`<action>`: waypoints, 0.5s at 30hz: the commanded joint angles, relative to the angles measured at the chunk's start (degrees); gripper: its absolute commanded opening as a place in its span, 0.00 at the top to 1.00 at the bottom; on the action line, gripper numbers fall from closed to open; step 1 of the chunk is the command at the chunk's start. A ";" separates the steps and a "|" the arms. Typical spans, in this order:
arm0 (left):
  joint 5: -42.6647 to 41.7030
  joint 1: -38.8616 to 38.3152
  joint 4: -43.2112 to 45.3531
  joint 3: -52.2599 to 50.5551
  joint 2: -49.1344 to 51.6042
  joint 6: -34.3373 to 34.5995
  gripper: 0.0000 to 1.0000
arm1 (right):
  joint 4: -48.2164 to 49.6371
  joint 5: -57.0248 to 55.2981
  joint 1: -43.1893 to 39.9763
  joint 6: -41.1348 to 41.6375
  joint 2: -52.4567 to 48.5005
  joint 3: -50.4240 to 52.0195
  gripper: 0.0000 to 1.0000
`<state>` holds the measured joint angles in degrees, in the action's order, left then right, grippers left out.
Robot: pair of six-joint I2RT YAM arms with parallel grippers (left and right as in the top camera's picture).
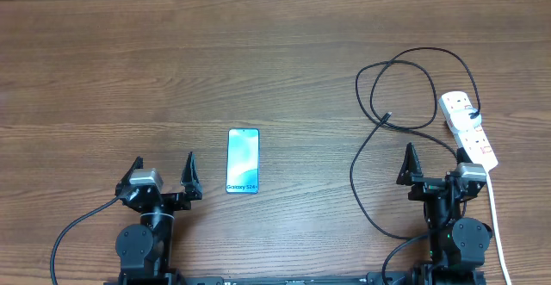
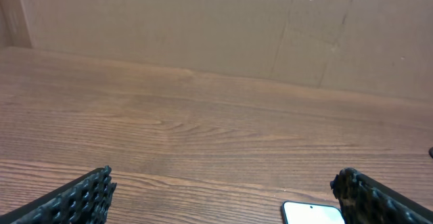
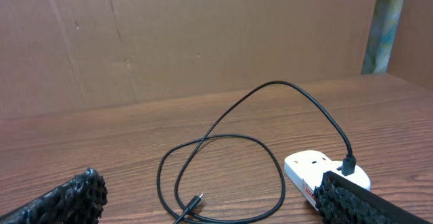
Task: Plug charger to phone and switch on socket
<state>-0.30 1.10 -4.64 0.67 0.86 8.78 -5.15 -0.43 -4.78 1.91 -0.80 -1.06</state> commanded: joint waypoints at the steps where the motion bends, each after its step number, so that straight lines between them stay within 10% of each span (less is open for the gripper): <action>1: -0.63 -0.35 0.22 -0.39 -0.09 -1.07 0.00 | 0.35 -0.09 0.37 -0.13 0.35 0.61 0.00; 15: -5.97 -0.39 1.25 -0.02 -0.07 -1.27 0.00 | 0.35 -0.09 0.37 -0.13 0.35 0.61 0.00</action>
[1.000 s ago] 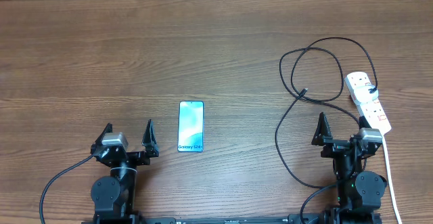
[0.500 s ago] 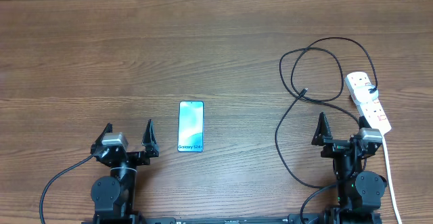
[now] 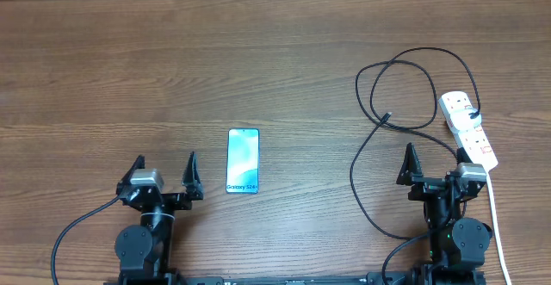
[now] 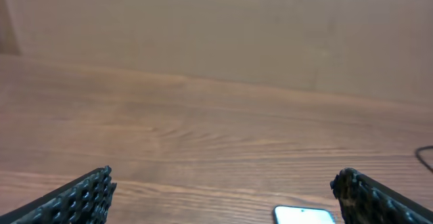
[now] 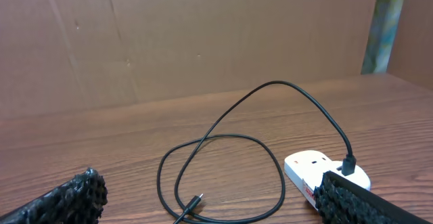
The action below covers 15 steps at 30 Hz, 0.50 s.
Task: Plug charger to phone and switch on socket
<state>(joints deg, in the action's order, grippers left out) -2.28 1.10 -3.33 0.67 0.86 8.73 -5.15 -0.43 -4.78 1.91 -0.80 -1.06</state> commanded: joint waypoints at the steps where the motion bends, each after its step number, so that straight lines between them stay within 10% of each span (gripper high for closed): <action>1: -4.11 -0.39 -0.81 0.37 -0.07 -0.94 0.00 | 0.35 -0.09 0.37 -0.13 0.35 0.61 0.00; 15: -5.09 -0.39 -11.43 13.11 5.11 -0.85 0.00 | 0.35 -0.09 0.37 -0.13 0.35 0.61 0.00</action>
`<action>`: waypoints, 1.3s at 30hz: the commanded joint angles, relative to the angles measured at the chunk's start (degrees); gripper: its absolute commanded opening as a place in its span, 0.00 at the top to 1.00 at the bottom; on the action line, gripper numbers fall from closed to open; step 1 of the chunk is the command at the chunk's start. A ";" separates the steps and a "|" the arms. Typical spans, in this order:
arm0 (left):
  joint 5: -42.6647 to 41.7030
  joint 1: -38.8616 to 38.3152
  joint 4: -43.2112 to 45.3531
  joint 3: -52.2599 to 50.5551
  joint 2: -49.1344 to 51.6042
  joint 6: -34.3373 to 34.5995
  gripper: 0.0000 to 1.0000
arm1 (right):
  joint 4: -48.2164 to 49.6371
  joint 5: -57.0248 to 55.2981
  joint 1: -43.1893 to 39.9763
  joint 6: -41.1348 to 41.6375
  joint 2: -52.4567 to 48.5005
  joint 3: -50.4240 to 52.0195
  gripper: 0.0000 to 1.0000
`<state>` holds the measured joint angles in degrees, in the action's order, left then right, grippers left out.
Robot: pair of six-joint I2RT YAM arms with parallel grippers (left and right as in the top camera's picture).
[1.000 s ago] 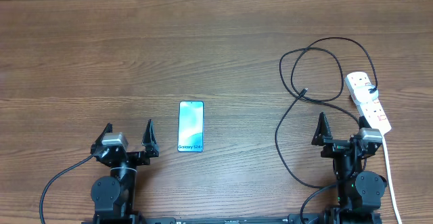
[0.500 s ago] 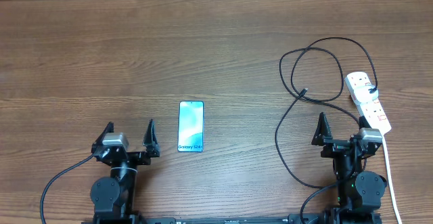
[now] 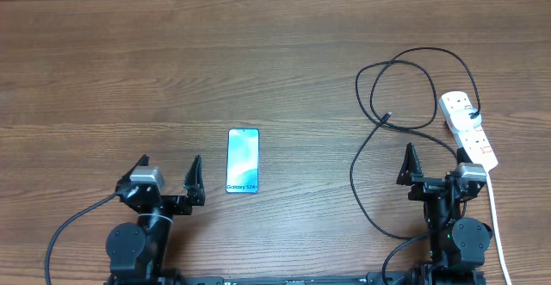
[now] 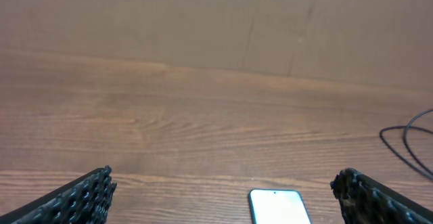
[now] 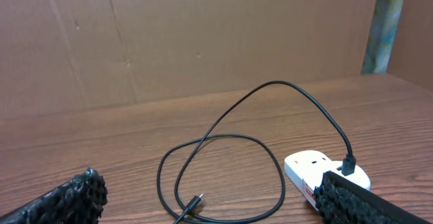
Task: Plug charger to phone and switch on socket
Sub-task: 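Move the left gripper over the Galaxy S24+ phone and lower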
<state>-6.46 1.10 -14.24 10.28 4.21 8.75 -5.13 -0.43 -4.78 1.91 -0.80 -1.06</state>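
A phone (image 3: 243,161) with a lit blue screen lies flat on the wooden table (image 3: 172,61), its top edge (image 4: 279,206) just ahead of my left gripper (image 3: 169,173), which stands open and empty. A black charger cable (image 3: 379,121) loops across the right side; its free plug end (image 5: 193,203) lies on the wood ahead of my open, empty right gripper (image 3: 435,164). The cable's other end is plugged into a white power strip (image 3: 469,128), seen also in the right wrist view as the power strip (image 5: 314,170).
A white lead (image 3: 497,225) runs from the power strip toward the table's front edge, past the right arm. A brown cardboard wall (image 5: 203,34) stands behind the table.
My left arm has turned a little to the right, so the phone sits nearer the middle of the left wrist view. The right arm, phone and cable have not moved.
Both grippers stood open near the front edge at every moment. The left wrist has swung to the right step by step, bringing the phone and a bit of cable into its view. Phone, cable and power strip stay where they were.
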 commanded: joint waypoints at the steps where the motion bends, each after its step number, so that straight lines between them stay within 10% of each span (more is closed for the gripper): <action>1: -1.05 -0.39 -0.81 4.33 2.67 -0.87 0.00 | 0.33 -0.09 0.37 -0.13 0.35 0.61 0.00; 25: -10.43 -0.46 -38.66 54.40 49.57 -0.83 0.00 | 0.33 -0.07 0.37 -0.13 0.35 0.61 0.00; 39: -21.53 -0.87 -38.49 55.87 63.19 0.63 0.00 | 0.33 -0.09 0.37 -0.13 0.35 0.61 0.00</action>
<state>-25.08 1.10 -53.06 64.90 65.08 8.91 -5.13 -0.43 -4.78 1.89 -0.80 -1.06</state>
